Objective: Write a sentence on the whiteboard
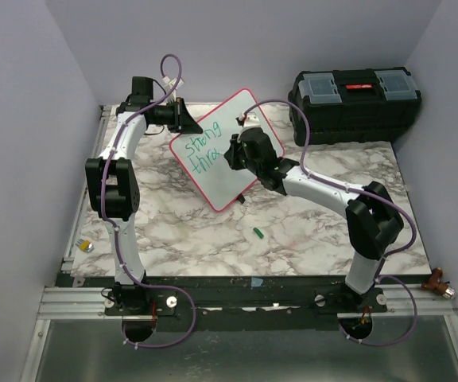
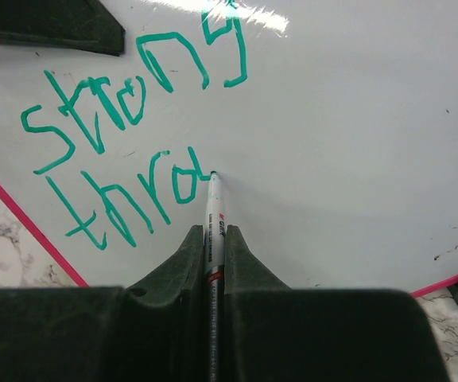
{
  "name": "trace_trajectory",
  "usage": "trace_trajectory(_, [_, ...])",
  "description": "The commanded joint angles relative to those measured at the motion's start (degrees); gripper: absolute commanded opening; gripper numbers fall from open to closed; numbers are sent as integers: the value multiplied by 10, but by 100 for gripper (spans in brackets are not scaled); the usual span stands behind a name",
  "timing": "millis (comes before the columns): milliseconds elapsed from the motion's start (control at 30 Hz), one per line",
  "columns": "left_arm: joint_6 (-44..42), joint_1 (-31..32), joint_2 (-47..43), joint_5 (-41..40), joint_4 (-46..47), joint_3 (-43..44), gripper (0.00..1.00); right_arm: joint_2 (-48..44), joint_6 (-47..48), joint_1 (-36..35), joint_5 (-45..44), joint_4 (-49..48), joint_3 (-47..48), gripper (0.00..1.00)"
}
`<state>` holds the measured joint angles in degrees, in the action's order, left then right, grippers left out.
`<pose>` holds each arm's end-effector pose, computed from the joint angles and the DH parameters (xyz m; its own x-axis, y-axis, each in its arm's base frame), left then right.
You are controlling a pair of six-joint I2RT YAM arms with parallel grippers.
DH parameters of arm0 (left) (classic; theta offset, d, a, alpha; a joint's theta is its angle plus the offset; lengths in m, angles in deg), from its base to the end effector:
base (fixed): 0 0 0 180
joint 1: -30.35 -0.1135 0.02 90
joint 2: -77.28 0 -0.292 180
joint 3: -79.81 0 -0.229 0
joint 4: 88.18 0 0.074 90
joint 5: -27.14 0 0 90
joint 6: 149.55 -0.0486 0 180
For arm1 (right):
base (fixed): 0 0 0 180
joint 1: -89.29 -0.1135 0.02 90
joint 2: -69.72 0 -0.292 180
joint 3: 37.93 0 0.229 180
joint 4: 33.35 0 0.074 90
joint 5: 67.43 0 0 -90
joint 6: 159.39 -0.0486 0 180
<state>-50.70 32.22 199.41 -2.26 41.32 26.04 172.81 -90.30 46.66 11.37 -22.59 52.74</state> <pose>0.4696 -0.0577 0.3063 -0.8100 -0.0491 -0.5843 0.4978 0.4691 -0.7295 0.3166 0.2786 0.3008 -0.4608 0.0517 -0.8860 -0.3945 0.8823 0.2567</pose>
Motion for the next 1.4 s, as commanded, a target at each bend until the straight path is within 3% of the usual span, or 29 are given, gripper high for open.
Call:
trace_trajectory(0, [-37,13,-15,-4,2,-8,0,21,11,3,-24,24,31,1])
trace_trajectory(467, [-37,13,-15,-3,2,-8,0,48,11,3,-16,25,64,0])
trace_trajectory(1000, [-37,13,-16,-5,2,-10,0,12,-16,3,11,14,-21,1])
trace_trajectory(1367, [-37,13,-17,-6,1,-11,0,-6,-9,3,-6,19,-16,1])
